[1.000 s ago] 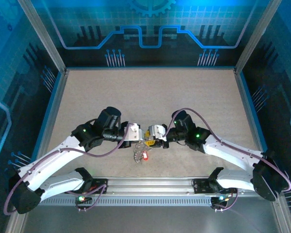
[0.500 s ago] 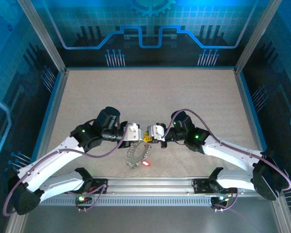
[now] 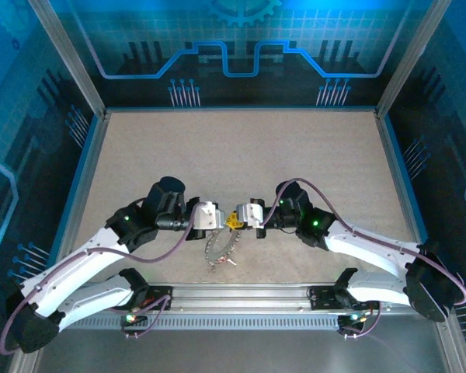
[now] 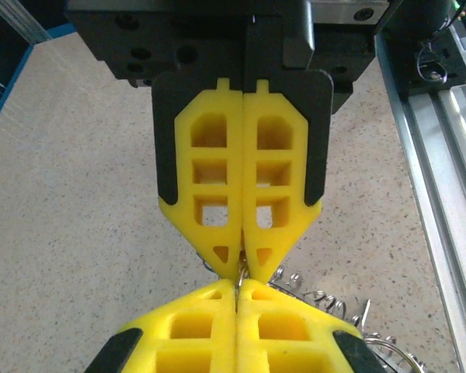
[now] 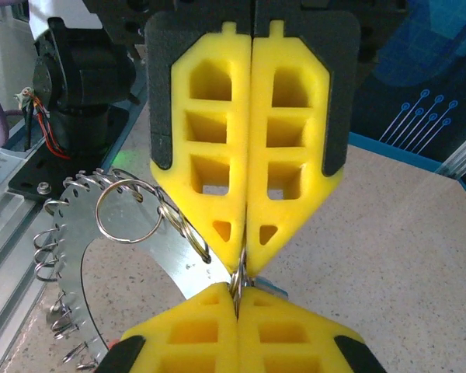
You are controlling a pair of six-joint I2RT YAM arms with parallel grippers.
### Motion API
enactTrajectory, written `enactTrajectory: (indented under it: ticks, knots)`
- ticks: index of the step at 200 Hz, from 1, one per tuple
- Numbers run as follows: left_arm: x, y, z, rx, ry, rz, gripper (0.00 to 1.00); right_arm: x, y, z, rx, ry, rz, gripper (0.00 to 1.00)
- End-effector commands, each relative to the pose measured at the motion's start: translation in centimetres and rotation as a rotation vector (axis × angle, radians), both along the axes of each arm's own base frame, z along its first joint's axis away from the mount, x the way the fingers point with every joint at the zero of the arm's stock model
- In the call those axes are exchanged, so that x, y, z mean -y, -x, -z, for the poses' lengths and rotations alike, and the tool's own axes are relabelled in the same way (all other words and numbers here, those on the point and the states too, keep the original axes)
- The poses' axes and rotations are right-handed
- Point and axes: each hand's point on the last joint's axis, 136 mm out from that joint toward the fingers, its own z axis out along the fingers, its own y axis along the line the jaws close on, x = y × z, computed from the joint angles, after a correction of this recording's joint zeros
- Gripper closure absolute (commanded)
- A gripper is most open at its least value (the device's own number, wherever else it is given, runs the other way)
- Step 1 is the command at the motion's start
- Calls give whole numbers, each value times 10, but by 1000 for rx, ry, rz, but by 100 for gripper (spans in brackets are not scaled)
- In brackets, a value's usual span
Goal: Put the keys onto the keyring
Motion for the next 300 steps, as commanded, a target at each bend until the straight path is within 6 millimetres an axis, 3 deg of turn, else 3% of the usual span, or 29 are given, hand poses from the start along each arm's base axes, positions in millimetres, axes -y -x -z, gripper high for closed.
enactTrajectory:
  ticks: [1,10,41,75,103,115,170,239,287,300]
  knots:
    - [-2,3,-7,28,54,-22,89,5,-11,1,30,-11,66,100]
    - [-4,2,-7,33,67,-40,66,5,-12,1,32,-18,73,100]
    - [-9,7,-3,33,89,-59,47,7,-12,-2,61,-32,73,100]
    - [-18,8,-4,38,89,-98,37,10,-9,-6,110,-53,64,100]
    - [-20,-7,2,64,86,-152,35,13,-6,-12,142,-90,68,100]
    - [-16,-11,1,45,102,-156,38,13,-5,-15,145,-99,62,100]
    - [14,-11,-1,-75,133,-49,69,11,-1,-30,105,-191,59,100]
    - [14,-12,-10,-13,174,-40,81,8,2,-34,85,-210,33,100]
    - [14,-11,-10,-1,179,-35,100,7,2,-33,80,-209,30,100]
    - [13,-13,-9,6,170,-42,100,7,1,-32,80,-208,38,100]
